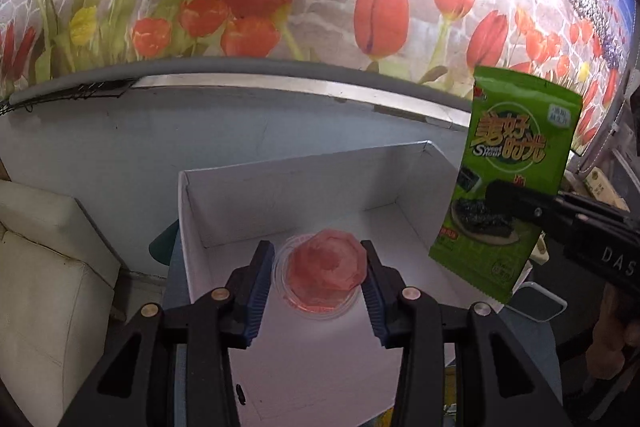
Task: Organize snacks
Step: 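Lower the jelly cup and the bag into the white box, opening both tools, then grasp a small yellow snack packet with the right tool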
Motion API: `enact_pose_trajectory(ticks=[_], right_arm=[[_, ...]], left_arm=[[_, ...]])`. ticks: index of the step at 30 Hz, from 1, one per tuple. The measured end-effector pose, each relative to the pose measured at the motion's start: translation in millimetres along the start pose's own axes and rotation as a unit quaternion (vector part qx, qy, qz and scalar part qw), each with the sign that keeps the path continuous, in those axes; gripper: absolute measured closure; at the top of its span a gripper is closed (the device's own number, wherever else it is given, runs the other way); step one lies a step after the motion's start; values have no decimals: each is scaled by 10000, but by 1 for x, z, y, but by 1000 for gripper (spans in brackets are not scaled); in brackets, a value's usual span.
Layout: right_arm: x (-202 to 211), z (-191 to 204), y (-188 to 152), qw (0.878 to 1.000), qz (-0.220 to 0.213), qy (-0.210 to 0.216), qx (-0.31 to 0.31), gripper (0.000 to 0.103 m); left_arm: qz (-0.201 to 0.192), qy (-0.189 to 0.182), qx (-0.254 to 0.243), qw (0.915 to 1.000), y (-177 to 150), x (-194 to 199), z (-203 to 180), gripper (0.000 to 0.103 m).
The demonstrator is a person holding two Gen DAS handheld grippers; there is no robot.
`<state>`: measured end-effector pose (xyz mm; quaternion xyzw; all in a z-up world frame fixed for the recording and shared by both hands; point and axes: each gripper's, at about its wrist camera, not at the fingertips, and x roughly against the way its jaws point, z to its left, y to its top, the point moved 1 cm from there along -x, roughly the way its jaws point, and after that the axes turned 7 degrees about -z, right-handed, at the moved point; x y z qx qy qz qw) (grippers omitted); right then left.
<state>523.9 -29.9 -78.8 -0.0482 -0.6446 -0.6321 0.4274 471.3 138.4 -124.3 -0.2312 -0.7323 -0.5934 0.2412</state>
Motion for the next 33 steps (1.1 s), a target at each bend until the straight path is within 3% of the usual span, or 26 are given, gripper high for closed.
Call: enact_pose_trajectory(ticks=[1,2,3,5,6,12,17,20,26,30,33], right_arm=[[-2,0,0,10000,27,-12,-40,84],[-4,0,0,10000,54,-54,-54,74],[-5,0,0,9999,23,-118,-47,54],[-2,-1,1,9996,-142,-229,-38,29],[1,-1,2,9994,-244,-240,-43,24],[31,-6,0,9982,-536,-233,-114,24],[75,1,-19,9963,-791,-254,227,23],[104,6,-38,9952,-883,-258,325,16],[147,15,-105,9975,-612,-49,344,15],[148,26,-169,9977,-211,-131,624,15],[140,32,-214,9979,111,84,638,15]], left_arm=[[91,-53,2,9999,-2,-5,0,55],[126,-56,2,9999,-3,-7,0,47],[109,5,-32,9999,-5,-7,0,40],[-24,123,-19,9999,-5,-6,1,5],[-106,139,-1,9998,-4,-5,2,1],[-115,26,59,9999,0,10,7,0],[-312,-61,-144,9994,-4,39,-6,0],[-469,-112,-177,9987,-12,66,-13,0],[-644,-144,-281,9974,-59,127,-21,0],[-563,-223,-108,9981,-109,165,-22,0],[-450,-224,-6,9987,-150,188,-23,0]])
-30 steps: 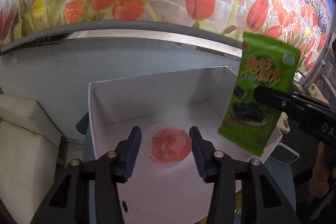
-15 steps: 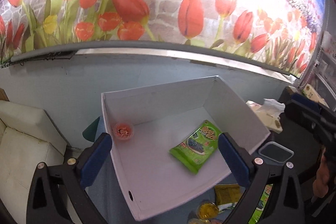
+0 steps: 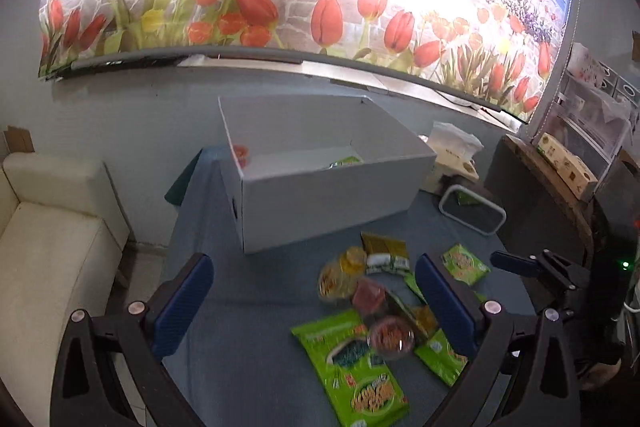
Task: Organize snacks
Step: 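Grasp a small yellow snack packet with the right tool, then grasp a large green seaweed bag with the left tool while the right tool holds the packet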
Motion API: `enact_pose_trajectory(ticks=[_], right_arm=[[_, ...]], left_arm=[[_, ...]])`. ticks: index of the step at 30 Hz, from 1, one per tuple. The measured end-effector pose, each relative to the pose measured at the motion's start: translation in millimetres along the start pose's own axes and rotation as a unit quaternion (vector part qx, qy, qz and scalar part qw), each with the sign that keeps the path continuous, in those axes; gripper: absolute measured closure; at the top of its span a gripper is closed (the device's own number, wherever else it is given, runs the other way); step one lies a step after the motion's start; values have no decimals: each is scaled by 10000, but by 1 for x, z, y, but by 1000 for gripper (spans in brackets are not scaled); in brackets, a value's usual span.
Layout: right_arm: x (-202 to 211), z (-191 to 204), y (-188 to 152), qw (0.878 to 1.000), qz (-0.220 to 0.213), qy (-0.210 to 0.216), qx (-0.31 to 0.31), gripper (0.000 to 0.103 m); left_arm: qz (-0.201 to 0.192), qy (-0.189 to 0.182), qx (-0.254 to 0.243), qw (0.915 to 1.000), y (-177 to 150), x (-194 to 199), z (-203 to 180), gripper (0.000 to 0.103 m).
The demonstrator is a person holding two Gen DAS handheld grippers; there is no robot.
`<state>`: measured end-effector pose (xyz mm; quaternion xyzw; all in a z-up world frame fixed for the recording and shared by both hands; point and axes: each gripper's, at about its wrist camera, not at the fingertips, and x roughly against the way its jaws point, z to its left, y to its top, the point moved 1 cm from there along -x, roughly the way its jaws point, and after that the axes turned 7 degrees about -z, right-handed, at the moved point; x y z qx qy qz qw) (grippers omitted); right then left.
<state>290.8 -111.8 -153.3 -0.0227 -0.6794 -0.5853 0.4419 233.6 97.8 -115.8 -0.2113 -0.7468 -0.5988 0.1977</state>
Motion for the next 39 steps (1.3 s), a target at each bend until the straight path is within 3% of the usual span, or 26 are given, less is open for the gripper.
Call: enact_pose_trajectory(ticks=[4,10,14,16,18,22,31,39], right_arm=[[-22,13,-22,9996,285,-21,-75,15],[-53,26,-15,9988,422,-244,75,18],[-78,17,-17,9959,798,-394,-185,46],[-84,11,-18,9944,903,-414,-361,51],[-87,6,-20,9933,973,-385,-483,71],[-86,3,-23,9932,994,-377,-479,81],[-45,-5,-17,9951,493,-117,-854,85],[24,-16,-13,9943,-261,-127,-1029,88]], left_arm=[[122,23,131,9998,-38,26,-6,0],[239,66,59,9997,-69,51,-10,0],[296,75,49,9995,-73,55,-6,0],[308,99,54,9995,-74,55,-5,0],[300,83,69,9995,-74,54,-3,0],[320,94,61,9994,-76,49,-4,0],[667,81,-127,9977,-90,12,-22,0],[1236,566,-2,9907,-101,-44,-46,0]])
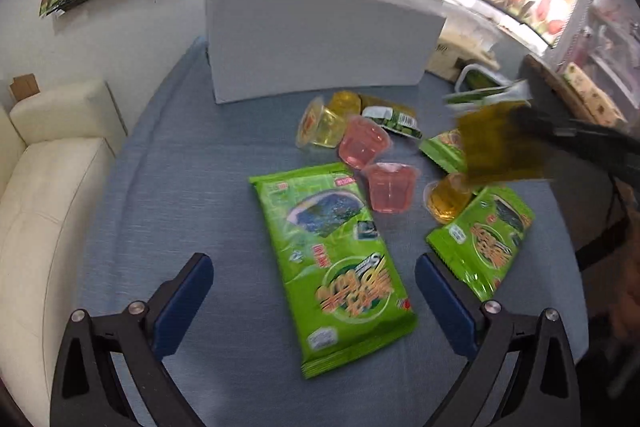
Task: Organize snacks
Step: 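Grasp a large green seaweed bag with the left tool while the right tool holds the packet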
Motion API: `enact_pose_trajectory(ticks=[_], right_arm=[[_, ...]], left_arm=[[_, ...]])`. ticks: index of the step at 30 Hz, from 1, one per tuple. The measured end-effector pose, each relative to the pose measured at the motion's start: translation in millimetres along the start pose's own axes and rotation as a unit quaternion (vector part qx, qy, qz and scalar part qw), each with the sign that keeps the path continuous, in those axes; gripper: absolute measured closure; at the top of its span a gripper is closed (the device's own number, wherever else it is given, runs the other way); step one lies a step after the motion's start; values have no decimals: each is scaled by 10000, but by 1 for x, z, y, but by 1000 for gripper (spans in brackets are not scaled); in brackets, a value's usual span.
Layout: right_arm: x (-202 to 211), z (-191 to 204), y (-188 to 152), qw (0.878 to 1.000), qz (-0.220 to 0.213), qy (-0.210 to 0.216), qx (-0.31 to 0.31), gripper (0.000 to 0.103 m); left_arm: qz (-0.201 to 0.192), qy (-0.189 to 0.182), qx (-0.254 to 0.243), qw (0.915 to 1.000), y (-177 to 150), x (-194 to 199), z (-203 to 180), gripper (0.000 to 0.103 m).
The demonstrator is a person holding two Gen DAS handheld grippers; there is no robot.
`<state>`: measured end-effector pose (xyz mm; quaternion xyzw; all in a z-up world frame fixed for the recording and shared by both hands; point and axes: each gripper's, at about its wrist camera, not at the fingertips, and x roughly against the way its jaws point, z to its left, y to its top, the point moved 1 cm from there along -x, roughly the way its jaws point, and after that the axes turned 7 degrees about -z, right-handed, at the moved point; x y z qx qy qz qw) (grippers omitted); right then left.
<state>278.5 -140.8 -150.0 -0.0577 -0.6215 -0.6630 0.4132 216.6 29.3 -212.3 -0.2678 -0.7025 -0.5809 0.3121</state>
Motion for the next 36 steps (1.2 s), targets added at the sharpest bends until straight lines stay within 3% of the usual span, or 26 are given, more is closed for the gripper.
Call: enact_pose_trajectory(ticks=[5,9,12,13,14,16,21,30,36], right_arm=[[31,-8,-6,9997,-228,51,-39,89],[51,-17,-19,9994,-248,177,-174,89],[64,-22,-27,9992,-282,166,-209,89],[67,-24,-29,9992,-303,168,-222,89],[70,-27,-31,9990,-312,185,-278,89],[77,-31,-35,9982,-346,265,-416,89],[87,-33,-41,9979,-438,294,-384,89],[101,-24,-41,9976,-582,329,-172,89],[111,-11,-35,9974,-641,312,31,89]], left_arm=[[321,561,118,9978,-2,-33,-14,0],[464,774,188,9957,-4,-47,-16,1],[342,809,23,9961,-4,-47,-20,9],[333,794,-9,9963,-3,-46,-22,15],[294,781,-54,9965,-3,-44,-25,27],[299,797,-136,9963,-1,-44,-28,31],[204,628,-56,9978,0,-36,-20,41],[-427,248,-212,9986,14,26,-25,42],[-1046,-264,-345,9936,29,88,-32,42]])
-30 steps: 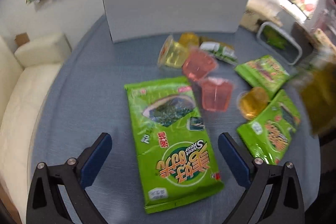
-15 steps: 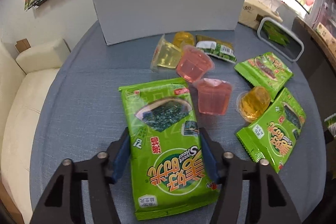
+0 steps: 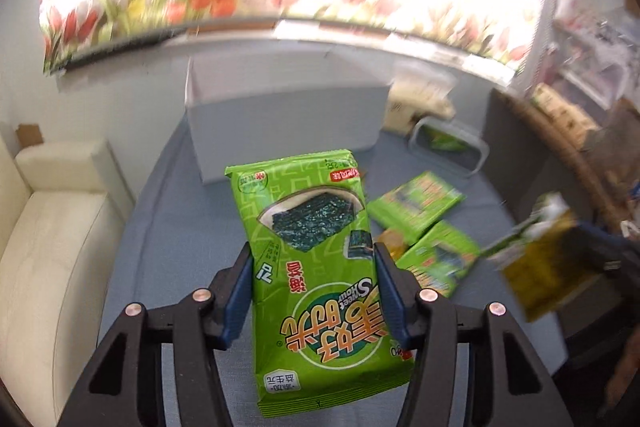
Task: Organize snacks
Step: 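Grasp a large green seaweed bag with the left tool while the right tool holds the packet, then lower the seaweed bag and yellow packet into the white box and release both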
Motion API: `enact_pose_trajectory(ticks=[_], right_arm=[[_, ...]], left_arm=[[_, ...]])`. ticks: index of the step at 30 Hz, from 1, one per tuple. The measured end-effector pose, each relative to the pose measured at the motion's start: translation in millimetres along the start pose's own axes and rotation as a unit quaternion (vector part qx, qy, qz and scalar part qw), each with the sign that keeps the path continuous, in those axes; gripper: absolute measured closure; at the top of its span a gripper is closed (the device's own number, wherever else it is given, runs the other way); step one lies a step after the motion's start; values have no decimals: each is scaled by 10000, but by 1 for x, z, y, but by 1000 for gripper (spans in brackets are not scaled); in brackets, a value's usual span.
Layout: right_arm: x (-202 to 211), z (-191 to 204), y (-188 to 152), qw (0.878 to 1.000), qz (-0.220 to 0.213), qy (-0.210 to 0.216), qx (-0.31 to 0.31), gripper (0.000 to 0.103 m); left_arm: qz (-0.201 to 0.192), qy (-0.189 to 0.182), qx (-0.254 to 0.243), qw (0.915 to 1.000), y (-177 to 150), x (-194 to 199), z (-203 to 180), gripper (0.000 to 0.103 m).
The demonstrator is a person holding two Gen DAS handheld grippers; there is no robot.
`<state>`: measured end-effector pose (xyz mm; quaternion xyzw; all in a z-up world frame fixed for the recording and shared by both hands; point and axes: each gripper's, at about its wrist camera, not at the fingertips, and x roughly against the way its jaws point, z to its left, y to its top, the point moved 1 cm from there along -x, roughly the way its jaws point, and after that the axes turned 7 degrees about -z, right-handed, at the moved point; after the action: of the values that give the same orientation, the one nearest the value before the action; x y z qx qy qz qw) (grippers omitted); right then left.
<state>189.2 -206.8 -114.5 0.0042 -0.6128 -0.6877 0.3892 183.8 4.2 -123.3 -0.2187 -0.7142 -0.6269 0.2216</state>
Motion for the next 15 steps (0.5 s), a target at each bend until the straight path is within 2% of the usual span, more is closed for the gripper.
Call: enact_pose_trajectory(ticks=[2,7,15], right_arm=[[1,6,5,10000,-30,33,77,89],[-5,19,25,9993,-131,125,316,89],[-54,36,94,9966,-267,181,758,89]], left_arm=[[-200,-141,-19,9997,13,17,0,42],[-542,-202,-92,9983,43,38,2,42],[-906,-53,-109,9958,120,11,27,42]])
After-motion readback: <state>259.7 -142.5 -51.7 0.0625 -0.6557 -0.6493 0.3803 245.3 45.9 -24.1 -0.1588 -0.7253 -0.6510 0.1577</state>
